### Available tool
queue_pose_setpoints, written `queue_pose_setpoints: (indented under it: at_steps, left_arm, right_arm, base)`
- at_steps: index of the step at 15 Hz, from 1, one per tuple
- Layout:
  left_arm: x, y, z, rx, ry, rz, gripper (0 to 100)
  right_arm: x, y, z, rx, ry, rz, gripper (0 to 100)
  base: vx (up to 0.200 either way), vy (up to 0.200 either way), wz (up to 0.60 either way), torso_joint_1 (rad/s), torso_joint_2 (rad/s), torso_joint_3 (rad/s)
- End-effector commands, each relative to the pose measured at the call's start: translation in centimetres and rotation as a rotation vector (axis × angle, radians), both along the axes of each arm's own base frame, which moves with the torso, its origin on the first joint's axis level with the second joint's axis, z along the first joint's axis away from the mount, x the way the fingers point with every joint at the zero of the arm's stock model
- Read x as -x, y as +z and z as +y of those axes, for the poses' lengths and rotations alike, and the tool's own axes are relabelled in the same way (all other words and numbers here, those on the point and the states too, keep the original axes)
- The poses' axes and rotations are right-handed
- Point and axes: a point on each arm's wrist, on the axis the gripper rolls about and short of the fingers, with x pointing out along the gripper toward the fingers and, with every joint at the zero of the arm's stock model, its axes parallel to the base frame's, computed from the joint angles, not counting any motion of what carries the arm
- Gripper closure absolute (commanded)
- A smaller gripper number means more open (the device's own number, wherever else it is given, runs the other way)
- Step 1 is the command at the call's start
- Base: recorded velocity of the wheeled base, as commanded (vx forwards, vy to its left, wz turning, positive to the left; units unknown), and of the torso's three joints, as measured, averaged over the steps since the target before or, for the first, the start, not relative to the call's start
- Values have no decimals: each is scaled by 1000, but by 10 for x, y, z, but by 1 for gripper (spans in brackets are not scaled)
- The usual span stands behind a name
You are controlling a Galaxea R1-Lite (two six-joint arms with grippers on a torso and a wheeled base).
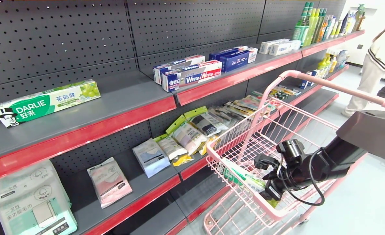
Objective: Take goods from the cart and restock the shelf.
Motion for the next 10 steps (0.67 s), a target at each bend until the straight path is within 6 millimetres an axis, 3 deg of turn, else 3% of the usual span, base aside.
queue_pose_setpoints:
  at_steps: [1, 6, 10]
  left_arm:
    - [0, 0, 0, 0, 0, 1, 0]
    - [0, 0, 0, 0, 0, 1, 0]
    - [0, 0, 0, 0, 0, 1, 0]
  right_arm:
    - [0, 3, 0, -1, -1, -8, 100]
    - [3, 7, -2, -10, -24, -3, 100]
    - [-1, 37, -7, -34, -110, -79, 100]
  base:
    - [0, 0, 0, 0, 0, 0]
    - [0, 0, 0, 0, 0, 0]
    - [0, 0, 0, 0, 0, 0]
